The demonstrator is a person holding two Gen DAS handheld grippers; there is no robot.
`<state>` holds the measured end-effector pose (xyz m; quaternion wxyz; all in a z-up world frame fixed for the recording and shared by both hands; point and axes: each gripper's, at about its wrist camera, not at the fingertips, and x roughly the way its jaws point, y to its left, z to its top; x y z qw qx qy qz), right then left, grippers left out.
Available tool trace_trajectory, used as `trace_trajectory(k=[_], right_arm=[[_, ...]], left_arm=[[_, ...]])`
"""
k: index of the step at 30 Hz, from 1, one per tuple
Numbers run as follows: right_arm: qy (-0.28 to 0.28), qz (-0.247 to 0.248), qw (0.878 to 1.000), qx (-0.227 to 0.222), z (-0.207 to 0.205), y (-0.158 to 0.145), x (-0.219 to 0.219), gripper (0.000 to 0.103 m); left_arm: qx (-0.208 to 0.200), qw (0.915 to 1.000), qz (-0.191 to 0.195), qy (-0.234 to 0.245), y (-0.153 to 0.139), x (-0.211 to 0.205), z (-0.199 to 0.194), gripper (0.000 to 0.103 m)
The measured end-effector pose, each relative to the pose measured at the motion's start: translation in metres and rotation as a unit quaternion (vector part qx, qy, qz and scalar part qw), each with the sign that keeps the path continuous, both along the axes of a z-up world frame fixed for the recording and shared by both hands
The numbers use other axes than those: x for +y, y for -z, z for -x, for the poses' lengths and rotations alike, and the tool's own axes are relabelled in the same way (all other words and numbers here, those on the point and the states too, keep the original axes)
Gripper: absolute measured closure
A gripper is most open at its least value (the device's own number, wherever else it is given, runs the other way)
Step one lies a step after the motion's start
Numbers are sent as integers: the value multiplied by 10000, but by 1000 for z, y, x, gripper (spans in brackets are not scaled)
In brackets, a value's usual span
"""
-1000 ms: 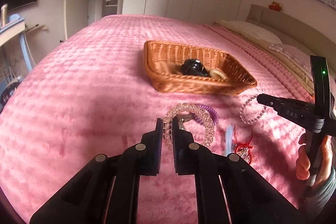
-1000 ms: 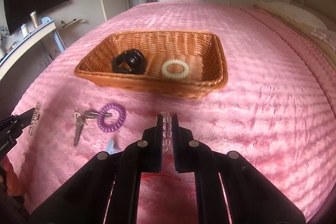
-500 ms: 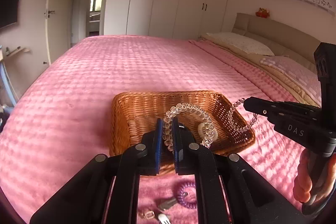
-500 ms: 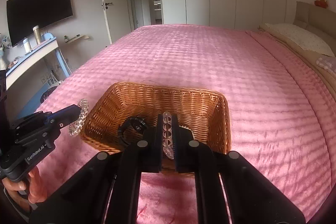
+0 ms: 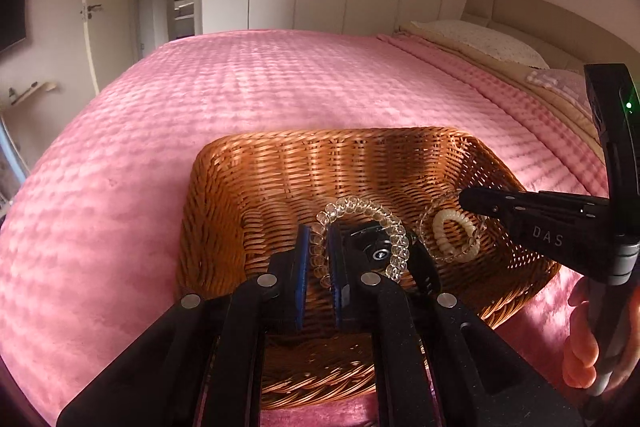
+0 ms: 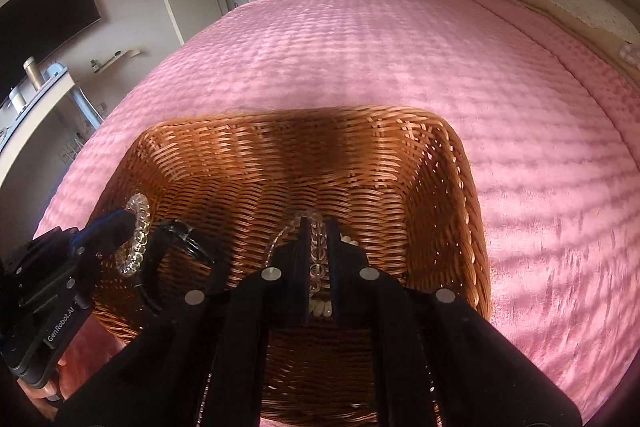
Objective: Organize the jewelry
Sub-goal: 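Lower clear hair tie into basket with left tool while right tool releases bracelet there, then move both open tools back toward the hair clips on the bed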
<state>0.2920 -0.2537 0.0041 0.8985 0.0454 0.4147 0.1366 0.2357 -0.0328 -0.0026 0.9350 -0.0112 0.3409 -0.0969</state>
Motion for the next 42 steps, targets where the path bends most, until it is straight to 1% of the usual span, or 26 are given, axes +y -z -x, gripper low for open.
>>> trace_trajectory(k=[2,4,5,6,7,8,10,13,15,17,19,22,25,27,28,29,31,32,34,35,36,38,41,42], right_arm=[[81,13,10000,-13,3,2,-5,96],[116,-28,9999,7,7,2,-9,95],[123,-64,9999,3,10,-1,-12,93],[136,-82,9999,-29,14,-4,-14,90],[135,-81,9998,-107,22,-9,-16,85],[126,-65,9997,-201,29,-15,-17,79],[86,-48,9992,-377,45,-27,-19,78],[-86,-166,9984,-530,77,-43,-20,76],[-190,-206,9976,-627,103,-50,-20,70],[-285,-257,9968,-705,127,-54,-20,56],[-363,-340,9959,-761,149,-54,-20,55],[-386,-313,9959,-761,173,-47,-19,55],[-512,-336,9961,-634,192,-31,-13,55],[-611,-332,9965,-461,199,-17,-4,55],[-653,-321,9967,-355,201,-10,1,58],[-684,-304,9970,-207,201,-2,6,65],[-778,-395,9961,92,196,11,13,72],[-799,-448,9955,234,193,17,15,77],[-815,-575,9937,515,189,27,18,79],[-836,-725,9918,641,186,30,17,81],[-853,-841,9903,703,185,32,15,82],[-844,-854,9901,723,185,33,15,82],[-946,-839,9886,817,183,30,22,82],[-941,-798,9886,866,182,30,25,82]], left_arm=[[5,10000,52,13,0,2,2,91],[-69,10000,48,-3,-5,3,8,71],[-161,9999,54,-16,-10,5,13,67],[-224,9997,88,-9,-15,7,20,61],[-279,9995,138,0,-21,9,26,56],[-349,9992,185,-9,-27,10,35,55],[-457,9984,337,32,-39,17,56,54],[-513,9962,689,152,-53,30,90,53],[-556,9952,790,162,-58,36,112,53],[-569,9946,849,161,-59,41,133,53],[-529,9949,847,138,-54,44,150,53],[-361,9964,762,128,-39,41,168,53],[-131,9969,762,118,-18,36,177,53],[45,9975,707,73,-2,33,176,53],[151,9975,681,65,6,31,174,53],[321,9974,645,55,15,28,170,53],[601,9965,575,25,30,25,159,55],[710,9959,563,-4,36,25,155,55],[850,9948,568,-12,45,24,149,57],[894,9944,560,-12,46,22,145,58],[905,9945,528,-20,47,21,143,59],[932,9949,373,-17,49,17,138,59],[941,9955,76,-68,53,11,134,73],[931,9956,-5,-89,52,10,135,84]])
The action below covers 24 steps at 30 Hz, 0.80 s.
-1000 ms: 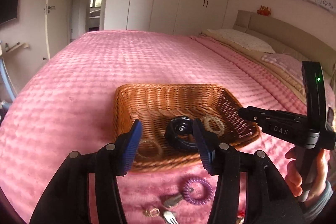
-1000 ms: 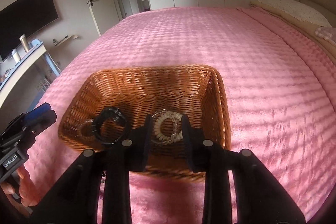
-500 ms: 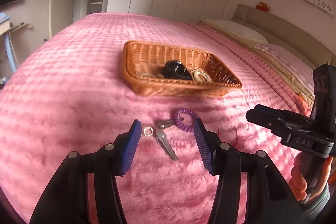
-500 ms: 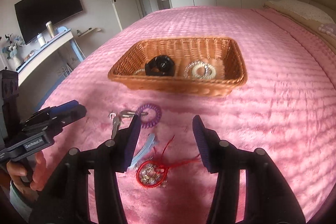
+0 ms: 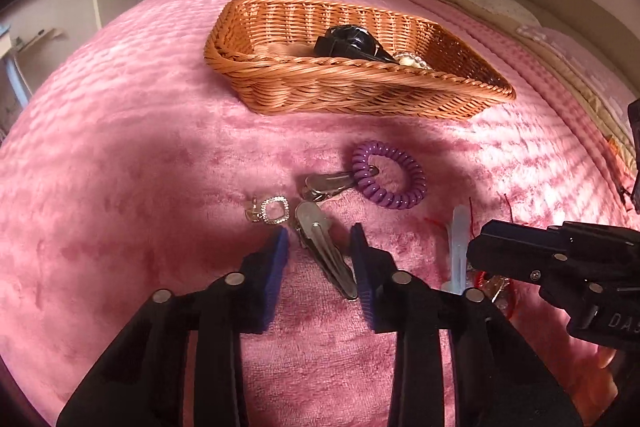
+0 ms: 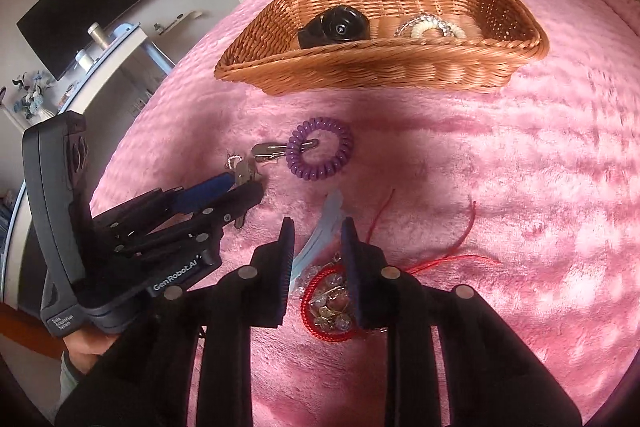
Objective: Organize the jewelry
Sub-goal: 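Move both open tools back toward the hair clips on the bed, then grasp silver hair clip with left tool while right tool grasps light-blue clip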
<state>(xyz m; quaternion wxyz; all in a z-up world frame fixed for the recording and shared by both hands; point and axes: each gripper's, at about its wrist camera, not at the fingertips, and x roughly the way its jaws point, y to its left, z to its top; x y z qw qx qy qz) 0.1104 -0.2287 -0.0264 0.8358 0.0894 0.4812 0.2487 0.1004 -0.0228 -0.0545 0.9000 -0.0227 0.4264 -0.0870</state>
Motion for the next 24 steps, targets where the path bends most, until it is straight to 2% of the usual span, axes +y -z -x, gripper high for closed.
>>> trace_trajectory(k=[2,6,12,15,18,19,20,22,24], right_arm=[[23,98,9999,95,-4,2,6,82],[204,421,9987,202,-6,7,13,81],[178,684,9974,164,-12,12,34,81],[146,1006,9948,-40,-12,11,48,81],[61,1352,9905,-258,-9,12,60,81],[51,1439,9890,-347,-7,12,62,85],[34,1511,9876,-429,-5,12,64,92],[-5,1516,9871,-520,0,12,65,92],[-77,1288,9900,-569,4,9,62,92]], left_arm=[[-8,10000,-8,11,-2,5,2,88],[-85,10000,-26,6,-6,21,13,88],[-108,9994,332,-25,-5,48,22,88],[-130,9984,544,-19,-4,55,23,88],[-146,9981,591,0,-3,55,23,88],[-155,9981,596,8,-3,54,24,88],[-167,9981,598,13,-3,54,24,88],[-198,9980,605,25,-3,55,25,88],[-269,9977,614,47,-6,54,27,88]])
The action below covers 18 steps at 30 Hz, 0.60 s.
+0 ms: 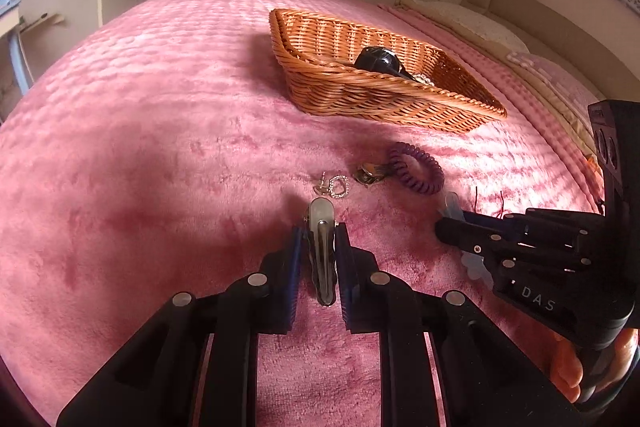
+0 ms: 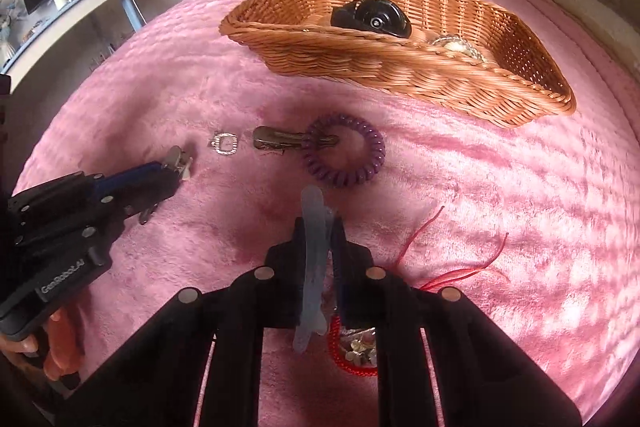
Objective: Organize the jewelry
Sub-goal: 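Grasp silver hair clip with left tool while right tool grasps light-blue clip, then carry silver clip into basket with left tool while right tool drops blue clip there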
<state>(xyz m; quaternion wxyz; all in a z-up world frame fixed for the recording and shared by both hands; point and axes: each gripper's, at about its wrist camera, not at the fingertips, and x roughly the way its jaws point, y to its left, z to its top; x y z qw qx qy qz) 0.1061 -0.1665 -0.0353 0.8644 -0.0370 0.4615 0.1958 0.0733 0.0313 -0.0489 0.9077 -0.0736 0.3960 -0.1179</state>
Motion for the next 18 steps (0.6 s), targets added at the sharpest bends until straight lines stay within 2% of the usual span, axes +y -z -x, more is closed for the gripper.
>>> trace_trajectory(k=[8,13,18], right_arm=[[-64,-538,9976,-443,14,-45,-16,92],[52,-737,9933,-890,6,-89,-35,92],[248,-716,9892,-1258,-32,-122,-57,92]], left_arm=[[-465,9988,83,99,-28,-5,15,88],[-994,9947,151,230,-79,-14,12,88],[-1382,9899,106,284,-122,-30,-28,88]])
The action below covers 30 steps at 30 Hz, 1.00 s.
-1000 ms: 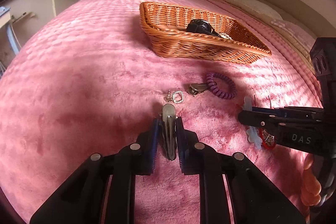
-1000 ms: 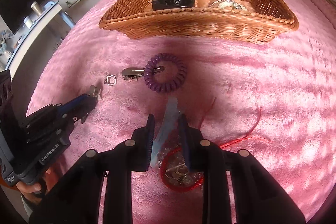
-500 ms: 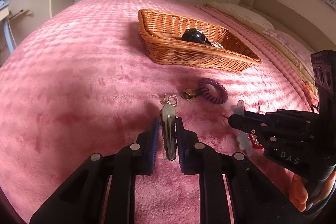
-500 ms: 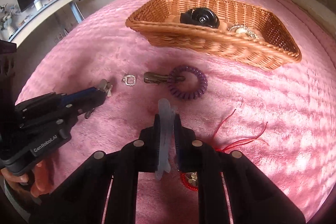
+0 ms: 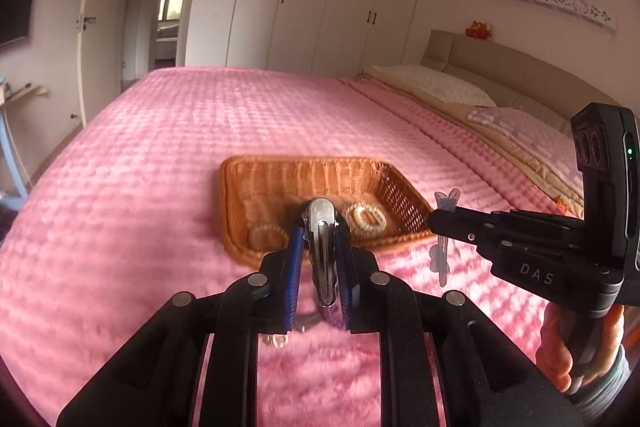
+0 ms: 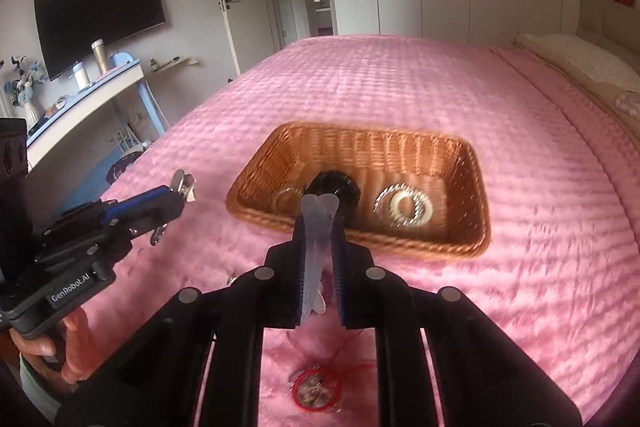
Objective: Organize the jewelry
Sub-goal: 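Carry silver clip into basket with left tool while right tool drops blue clip there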
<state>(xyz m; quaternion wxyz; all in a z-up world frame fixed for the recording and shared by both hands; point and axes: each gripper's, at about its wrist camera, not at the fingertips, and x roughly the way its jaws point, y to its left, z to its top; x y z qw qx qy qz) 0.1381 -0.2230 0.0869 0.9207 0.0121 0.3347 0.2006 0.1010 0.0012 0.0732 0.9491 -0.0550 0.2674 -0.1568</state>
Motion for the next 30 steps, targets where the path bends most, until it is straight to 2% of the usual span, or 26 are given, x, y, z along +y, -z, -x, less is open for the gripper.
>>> trace_trajectory(k=[4,8,13,20,24,26,28,30], right_arm=[[143,-196,9997,79,-44,-8,-16,92],[253,-645,9970,340,-98,3,-33,92],[481,-484,9945,789,-150,34,-32,92],[477,-69,9909,1256,-173,74,-14,92],[469,-86,9897,1350,-178,82,-11,92],[449,-224,9894,1360,-177,81,-12,91],[411,-315,9895,1346,-172,77,-14,91],[388,-268,9909,1258,-165,70,-14,88]], left_arm=[[-80,9999,-80,-60,-8,-10,-45,88],[-5,9999,-86,-121,4,-13,-89,88],[247,9994,-90,-207,31,-14,-129,88],[543,9982,-83,-233,59,-10,-150,88],[612,9979,-126,-184,65,-13,-152,88],[596,9980,-107,-179,64,-12,-150,84],[537,9984,-87,-182,61,-10,-146,75],[463,9988,-32,-146,54,-9,-136,71]])
